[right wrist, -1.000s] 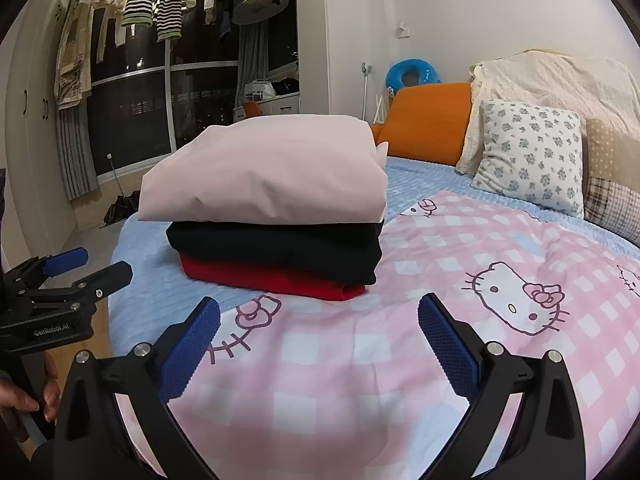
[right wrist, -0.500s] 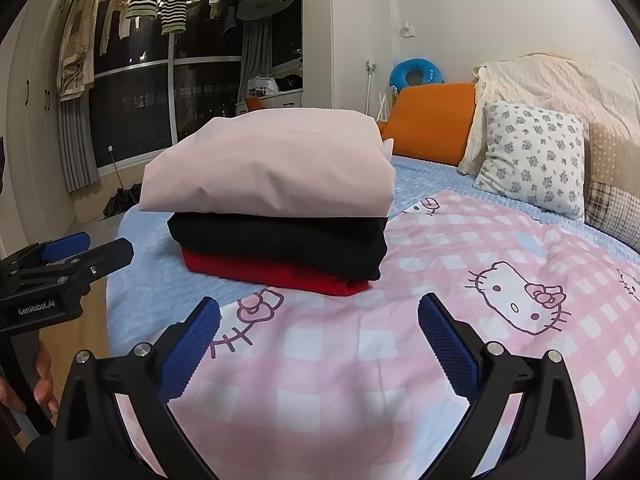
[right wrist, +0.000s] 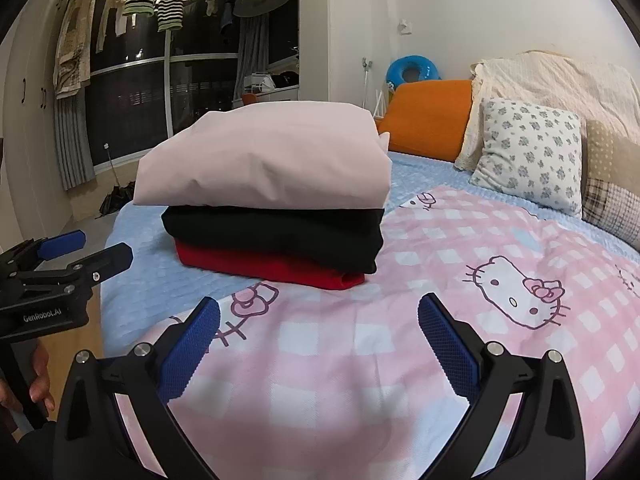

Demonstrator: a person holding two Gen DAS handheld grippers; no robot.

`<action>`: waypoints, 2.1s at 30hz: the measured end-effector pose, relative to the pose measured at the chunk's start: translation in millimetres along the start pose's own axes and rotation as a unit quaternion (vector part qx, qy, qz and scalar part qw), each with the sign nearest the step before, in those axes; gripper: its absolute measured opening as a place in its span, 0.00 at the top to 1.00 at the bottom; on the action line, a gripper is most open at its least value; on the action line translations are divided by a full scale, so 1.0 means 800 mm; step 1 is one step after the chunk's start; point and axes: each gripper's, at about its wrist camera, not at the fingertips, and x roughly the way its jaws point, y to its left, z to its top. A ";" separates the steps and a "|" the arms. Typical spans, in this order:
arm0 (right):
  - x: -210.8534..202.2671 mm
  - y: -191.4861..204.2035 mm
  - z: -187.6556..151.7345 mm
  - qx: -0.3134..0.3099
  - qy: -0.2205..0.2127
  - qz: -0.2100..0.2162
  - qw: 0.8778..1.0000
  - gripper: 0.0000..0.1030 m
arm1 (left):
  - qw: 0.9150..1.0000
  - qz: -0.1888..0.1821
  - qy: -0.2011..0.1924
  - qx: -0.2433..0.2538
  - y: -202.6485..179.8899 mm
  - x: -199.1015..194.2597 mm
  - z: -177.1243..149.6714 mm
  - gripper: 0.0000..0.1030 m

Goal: Fold large clothes

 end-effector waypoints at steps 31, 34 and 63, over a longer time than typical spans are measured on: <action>0.001 0.002 -0.010 -0.007 -0.003 -0.011 1.000 0.05 | 1.000 0.000 0.007 0.010 -0.013 0.004 -0.005 0.03; 0.001 0.003 -0.010 -0.009 -0.003 -0.012 1.000 0.05 | 1.000 -0.001 0.006 0.015 -0.016 0.005 -0.008 0.03; 0.009 0.005 -0.018 -0.009 0.009 -0.016 1.000 0.05 | 0.999 -0.006 -0.021 0.041 -0.029 -0.013 -0.018 0.03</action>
